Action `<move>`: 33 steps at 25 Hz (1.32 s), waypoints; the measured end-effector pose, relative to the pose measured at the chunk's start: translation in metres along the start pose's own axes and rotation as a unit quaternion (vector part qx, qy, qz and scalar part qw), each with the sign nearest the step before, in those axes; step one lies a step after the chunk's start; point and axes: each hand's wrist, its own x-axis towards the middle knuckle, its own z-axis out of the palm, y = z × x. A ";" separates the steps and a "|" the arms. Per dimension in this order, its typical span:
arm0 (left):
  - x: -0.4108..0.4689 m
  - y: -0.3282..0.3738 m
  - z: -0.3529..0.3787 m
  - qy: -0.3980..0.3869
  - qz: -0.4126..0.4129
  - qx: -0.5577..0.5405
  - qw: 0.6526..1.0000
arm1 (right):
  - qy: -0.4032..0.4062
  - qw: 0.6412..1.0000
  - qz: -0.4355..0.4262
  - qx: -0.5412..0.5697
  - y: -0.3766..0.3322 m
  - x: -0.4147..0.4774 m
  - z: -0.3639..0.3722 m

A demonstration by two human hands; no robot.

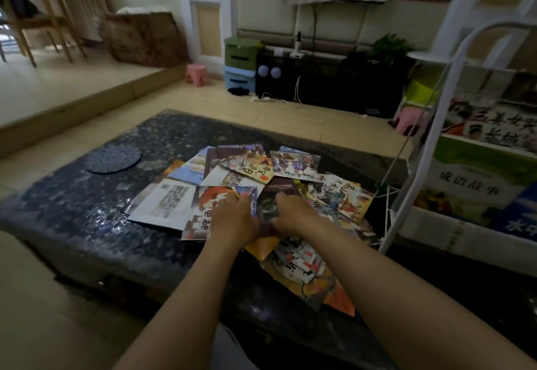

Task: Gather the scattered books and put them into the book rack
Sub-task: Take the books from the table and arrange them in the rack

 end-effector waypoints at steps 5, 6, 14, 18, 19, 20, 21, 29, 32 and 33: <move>0.000 -0.017 0.040 0.028 -0.073 -0.002 0.997 | -0.042 0.990 -0.026 0.131 -0.002 0.028 0.034; 0.001 -0.021 0.047 0.013 -0.076 -0.004 0.997 | -0.045 0.989 -0.030 0.135 0.001 0.033 0.042; 0.014 -0.018 0.057 -0.019 -0.084 0.014 0.996 | -0.067 0.981 -0.030 0.178 0.018 0.050 0.052; 0.019 -0.012 0.055 -0.008 -0.086 -0.012 0.996 | -0.114 0.958 -0.036 0.260 0.021 0.047 0.044; 0.020 -0.010 0.054 -0.009 -0.084 -0.016 0.996 | -0.121 0.945 -0.030 0.301 0.022 0.046 0.039; 0.021 -0.008 0.054 -0.013 -0.083 -0.018 0.996 | -0.127 0.930 -0.013 0.345 0.023 0.044 0.035; 0.021 -0.007 0.054 -0.019 -0.079 -0.019 0.996 | -0.134 0.911 0.012 0.391 0.025 0.043 0.031; 0.016 0.009 0.054 -0.038 0.040 -0.061 0.997 | -0.069 0.834 0.131 0.532 0.031 0.047 0.035; 0.017 0.004 0.056 -0.027 0.064 -0.065 0.995 | -0.022 0.815 0.149 0.560 0.035 0.049 0.043; 0.017 0.003 0.057 -0.024 0.064 -0.066 0.995 | -0.018 0.813 0.150 0.562 0.036 0.049 0.044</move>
